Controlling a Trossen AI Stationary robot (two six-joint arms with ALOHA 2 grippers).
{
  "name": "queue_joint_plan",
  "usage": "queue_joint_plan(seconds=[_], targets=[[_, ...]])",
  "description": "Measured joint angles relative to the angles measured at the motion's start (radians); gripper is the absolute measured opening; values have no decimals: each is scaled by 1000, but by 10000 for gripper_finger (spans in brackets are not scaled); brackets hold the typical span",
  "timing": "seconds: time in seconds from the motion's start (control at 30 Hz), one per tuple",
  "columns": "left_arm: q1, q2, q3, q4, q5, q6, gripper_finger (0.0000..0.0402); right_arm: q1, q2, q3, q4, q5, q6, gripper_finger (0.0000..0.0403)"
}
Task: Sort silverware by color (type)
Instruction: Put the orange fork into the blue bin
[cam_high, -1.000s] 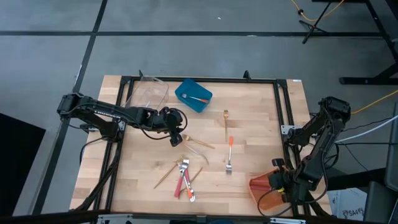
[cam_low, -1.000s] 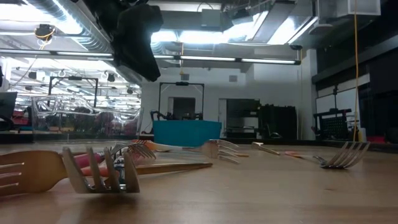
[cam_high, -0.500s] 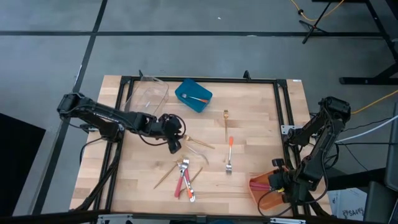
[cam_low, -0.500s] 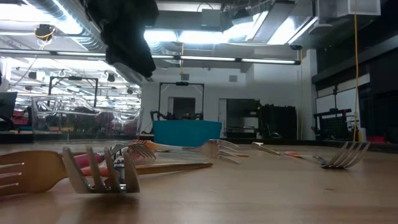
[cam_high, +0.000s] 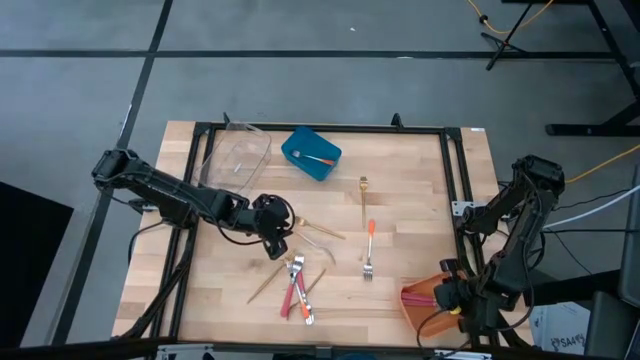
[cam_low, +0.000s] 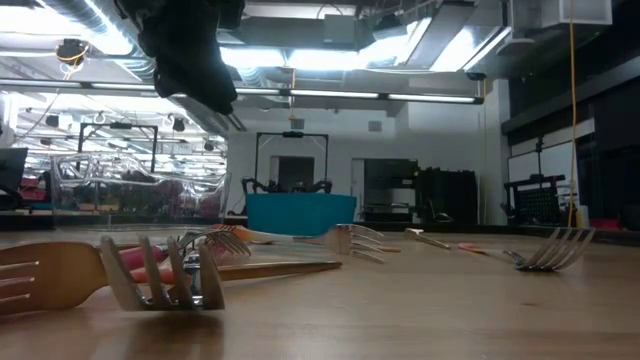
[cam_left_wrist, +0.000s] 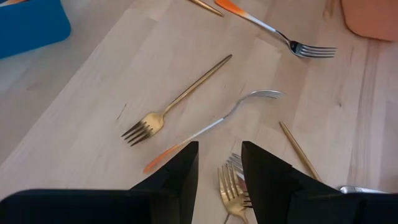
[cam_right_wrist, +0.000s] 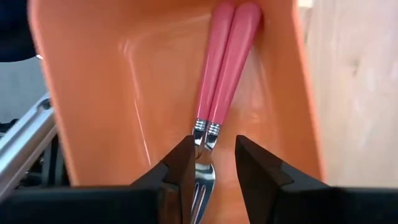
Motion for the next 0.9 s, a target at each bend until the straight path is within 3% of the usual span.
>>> queue_joint_plan(seconds=[0.23, 0.47, 0.63, 0.9], targets=[[0, 0, 0, 0, -3, 0, 115, 0, 0, 159, -203, 97, -12, 101], [1, 0, 0, 1, -7, 0, 115, -7, 0, 324, -379, 320, -85, 101], [1, 0, 0, 1, -31, 0, 115, -83, 0, 401, -477, 429, -86, 101], [1, 0, 0, 1, -32, 2, 115, -306, -1, 422, -535, 440, -189, 101]])
